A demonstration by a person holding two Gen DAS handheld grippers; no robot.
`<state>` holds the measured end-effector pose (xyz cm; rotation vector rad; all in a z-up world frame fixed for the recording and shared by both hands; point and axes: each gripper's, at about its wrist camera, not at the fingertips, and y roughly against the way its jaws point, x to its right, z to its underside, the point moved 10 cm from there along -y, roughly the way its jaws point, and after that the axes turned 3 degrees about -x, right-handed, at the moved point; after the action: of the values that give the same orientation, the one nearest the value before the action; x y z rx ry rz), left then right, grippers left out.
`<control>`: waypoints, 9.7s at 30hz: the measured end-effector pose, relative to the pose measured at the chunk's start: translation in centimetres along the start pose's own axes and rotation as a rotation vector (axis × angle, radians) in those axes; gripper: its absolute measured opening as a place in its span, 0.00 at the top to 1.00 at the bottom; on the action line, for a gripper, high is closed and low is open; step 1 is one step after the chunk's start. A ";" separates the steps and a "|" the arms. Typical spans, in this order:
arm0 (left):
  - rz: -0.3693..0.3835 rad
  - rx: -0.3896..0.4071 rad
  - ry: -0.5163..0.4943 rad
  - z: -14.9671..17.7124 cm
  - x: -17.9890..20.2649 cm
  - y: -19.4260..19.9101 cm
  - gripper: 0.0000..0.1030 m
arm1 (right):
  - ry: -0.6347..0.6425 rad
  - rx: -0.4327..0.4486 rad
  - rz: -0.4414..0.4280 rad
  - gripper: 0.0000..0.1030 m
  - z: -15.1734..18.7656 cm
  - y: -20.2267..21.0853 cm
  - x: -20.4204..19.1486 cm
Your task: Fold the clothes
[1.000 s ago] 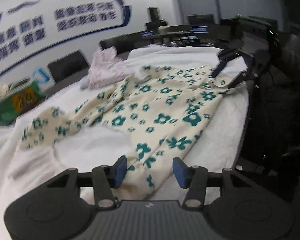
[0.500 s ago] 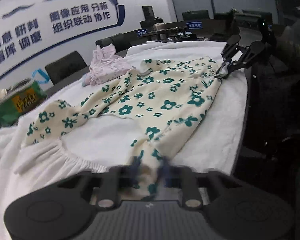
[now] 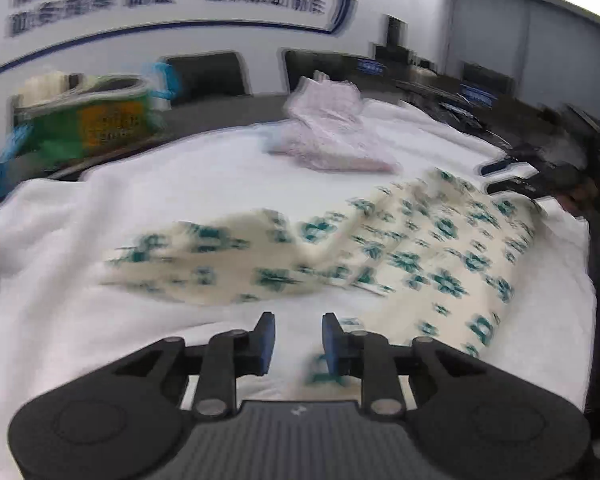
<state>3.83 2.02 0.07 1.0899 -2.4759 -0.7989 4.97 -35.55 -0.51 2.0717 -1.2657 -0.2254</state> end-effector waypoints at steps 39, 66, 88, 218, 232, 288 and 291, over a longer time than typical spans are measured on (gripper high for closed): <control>-0.149 0.025 -0.083 7.5 0.5 9.9 0.80 | 0.088 -0.040 -0.239 0.90 6.9 12.6 -8.5; 0.171 -0.342 -0.275 -3.5 -10.7 -12.5 0.74 | 0.152 -0.184 -0.414 0.69 -1.3 -8.0 -3.7; -0.097 -0.096 -0.401 -4.0 -4.6 -4.3 0.27 | 0.253 0.049 -0.212 0.23 -1.3 2.2 -9.1; -0.520 0.255 0.471 13.8 3.6 11.7 0.89 | 0.350 0.028 -0.550 0.32 -14.4 -9.5 -36.4; -0.548 0.322 0.516 14.6 2.3 14.9 0.66 | 0.505 -0.032 -0.759 0.01 -12.4 -9.0 -38.8; -0.052 0.386 0.274 2.7 13.0 2.6 0.48 | -0.713 0.457 0.058 0.46 3.9 11.5 -8.0; -0.117 0.358 0.272 3.6 11.7 2.8 0.48 | -0.556 0.460 -0.087 0.46 1.5 10.7 -11.9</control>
<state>-7.23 -3.94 -0.33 1.3713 -2.3889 -0.2139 -9.49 -29.38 2.77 2.5662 -1.6735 -0.6357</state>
